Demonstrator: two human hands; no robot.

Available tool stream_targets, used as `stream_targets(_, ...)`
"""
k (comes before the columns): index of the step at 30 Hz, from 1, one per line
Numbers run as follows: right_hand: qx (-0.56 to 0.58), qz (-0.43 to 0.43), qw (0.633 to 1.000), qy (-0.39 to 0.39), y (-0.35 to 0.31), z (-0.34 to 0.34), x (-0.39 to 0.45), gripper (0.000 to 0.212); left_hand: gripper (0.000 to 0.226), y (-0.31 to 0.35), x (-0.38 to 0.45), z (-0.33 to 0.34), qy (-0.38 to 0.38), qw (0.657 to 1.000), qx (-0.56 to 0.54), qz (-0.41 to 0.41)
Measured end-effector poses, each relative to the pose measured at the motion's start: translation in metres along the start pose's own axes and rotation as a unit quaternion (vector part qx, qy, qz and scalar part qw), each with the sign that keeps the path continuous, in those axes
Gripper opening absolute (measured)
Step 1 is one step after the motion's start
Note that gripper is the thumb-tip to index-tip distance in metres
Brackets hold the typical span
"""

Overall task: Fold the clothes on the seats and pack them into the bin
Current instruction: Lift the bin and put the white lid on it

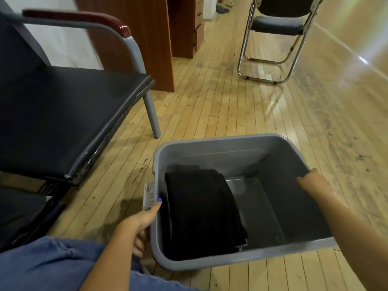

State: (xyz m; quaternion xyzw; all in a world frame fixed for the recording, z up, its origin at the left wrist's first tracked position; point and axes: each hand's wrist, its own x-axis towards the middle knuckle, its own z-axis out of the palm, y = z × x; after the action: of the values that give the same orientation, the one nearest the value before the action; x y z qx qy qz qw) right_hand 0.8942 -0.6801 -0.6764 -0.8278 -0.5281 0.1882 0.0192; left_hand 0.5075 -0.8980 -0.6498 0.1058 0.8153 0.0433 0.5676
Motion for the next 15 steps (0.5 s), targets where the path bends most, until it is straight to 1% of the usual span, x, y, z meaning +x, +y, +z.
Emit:
stream_targets(1,-0.001,-0.014,1.000,0.008,-0.002,0.002,0.001,0.043,0.097,0.003,-0.001,0.004,0.019,0.999,-0.014,0.037)
stream_targets(3,-0.006,-0.027,0.999,0.024,-0.005,0.002,0.001,0.037,0.098,0.009,-0.002,0.014,0.019,0.996,-0.019,0.089)
stream_targets(5,-0.023,-0.032,0.999,0.021,-0.004,-0.002,0.001,0.029,0.104,0.010,0.003,0.023,0.024,0.994,0.019,0.101)
stream_targets(6,-0.033,-0.038,0.999,0.016,-0.004,-0.006,0.001,0.026,0.103,0.009,0.005,0.026,0.043,0.992,0.049,0.104)
stream_targets(8,-0.063,-0.066,0.996,0.010,-0.002,-0.015,0.001,0.024,0.095,0.002,0.015,0.028,0.112,0.982,0.100,0.117)
stream_targets(10,-0.094,-0.102,0.990,0.028,-0.003,-0.026,-0.001,0.023,0.081,-0.006,0.023,0.027,0.171,0.970,0.110,0.130)
stream_targets(12,-0.096,-0.137,0.985,0.043,-0.007,-0.038,-0.004,0.021,0.068,-0.010,0.024,0.019,0.208,0.962,0.116,0.130)
stream_targets(15,-0.071,-0.179,0.979,0.066,-0.031,-0.062,-0.007,0.021,0.057,-0.015,0.018,0.004,0.244,0.957,0.094,0.125)
